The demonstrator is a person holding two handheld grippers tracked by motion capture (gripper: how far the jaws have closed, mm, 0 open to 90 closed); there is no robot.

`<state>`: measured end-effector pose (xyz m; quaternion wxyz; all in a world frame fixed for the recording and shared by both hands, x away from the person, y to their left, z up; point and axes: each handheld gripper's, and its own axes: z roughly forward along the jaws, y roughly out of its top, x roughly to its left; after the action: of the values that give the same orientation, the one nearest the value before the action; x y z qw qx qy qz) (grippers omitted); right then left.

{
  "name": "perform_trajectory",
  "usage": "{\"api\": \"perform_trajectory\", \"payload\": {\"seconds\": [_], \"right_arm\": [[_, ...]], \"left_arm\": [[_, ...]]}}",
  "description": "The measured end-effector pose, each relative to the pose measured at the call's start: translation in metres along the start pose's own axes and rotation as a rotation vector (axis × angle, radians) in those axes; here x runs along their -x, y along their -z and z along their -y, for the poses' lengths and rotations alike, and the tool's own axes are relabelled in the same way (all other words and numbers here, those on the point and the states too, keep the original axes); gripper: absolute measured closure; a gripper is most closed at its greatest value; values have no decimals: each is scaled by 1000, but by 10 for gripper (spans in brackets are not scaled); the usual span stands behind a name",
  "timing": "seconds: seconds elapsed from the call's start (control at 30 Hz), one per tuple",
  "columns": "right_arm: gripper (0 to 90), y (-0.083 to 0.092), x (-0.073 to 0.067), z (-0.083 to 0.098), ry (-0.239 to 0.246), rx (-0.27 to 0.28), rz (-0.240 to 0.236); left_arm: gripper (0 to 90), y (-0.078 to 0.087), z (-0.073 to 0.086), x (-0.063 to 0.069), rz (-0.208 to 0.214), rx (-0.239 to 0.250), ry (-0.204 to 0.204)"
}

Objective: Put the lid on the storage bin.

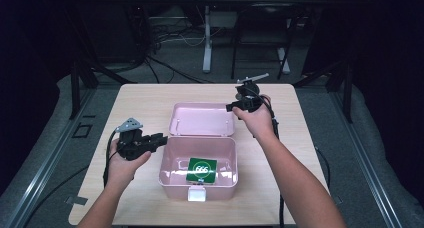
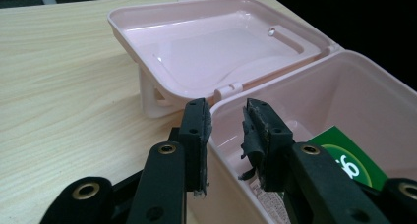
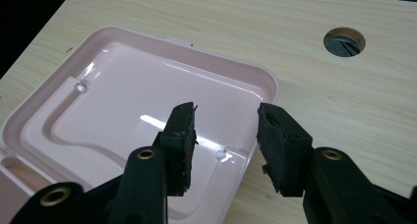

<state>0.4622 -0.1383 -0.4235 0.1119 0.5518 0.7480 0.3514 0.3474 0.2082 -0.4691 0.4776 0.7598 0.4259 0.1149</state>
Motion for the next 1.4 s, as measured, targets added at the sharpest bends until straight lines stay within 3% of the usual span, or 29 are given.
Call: {"api": "perform_trajectory", "payload": {"seconds": [0.17, 0.3, 0.43, 0.63, 0.67, 0.8, 1.07, 1.4], "right_arm": [[599, -6, -1, -5, -15, -6, 7], [586, -12, 2, -11, -16, -25, 41], [567, -20, 6, -15, -35, -74, 69], [638, -31, 11, -17, -115, -101, 61], [661, -37, 13, -17, -121, -118, 92], [695, -45, 17, -17, -150, -134, 106], [753, -56, 22, -16, -183, -173, 133], [797, -65, 22, -15, -194, -221, 124]], "left_arm": [[706, -5, 4, 2, 8, -24, -8], [732, -8, 6, 3, -17, -33, -10], [768, -10, 9, 0, -11, -38, -6], [773, -9, 10, 1, -21, -31, -8], [774, -10, 10, 2, -30, -27, -12], [774, -9, 10, 3, -30, -24, -13], [774, -9, 11, 2, -26, -24, -13], [775, -9, 11, 2, -24, -22, -4]]}}
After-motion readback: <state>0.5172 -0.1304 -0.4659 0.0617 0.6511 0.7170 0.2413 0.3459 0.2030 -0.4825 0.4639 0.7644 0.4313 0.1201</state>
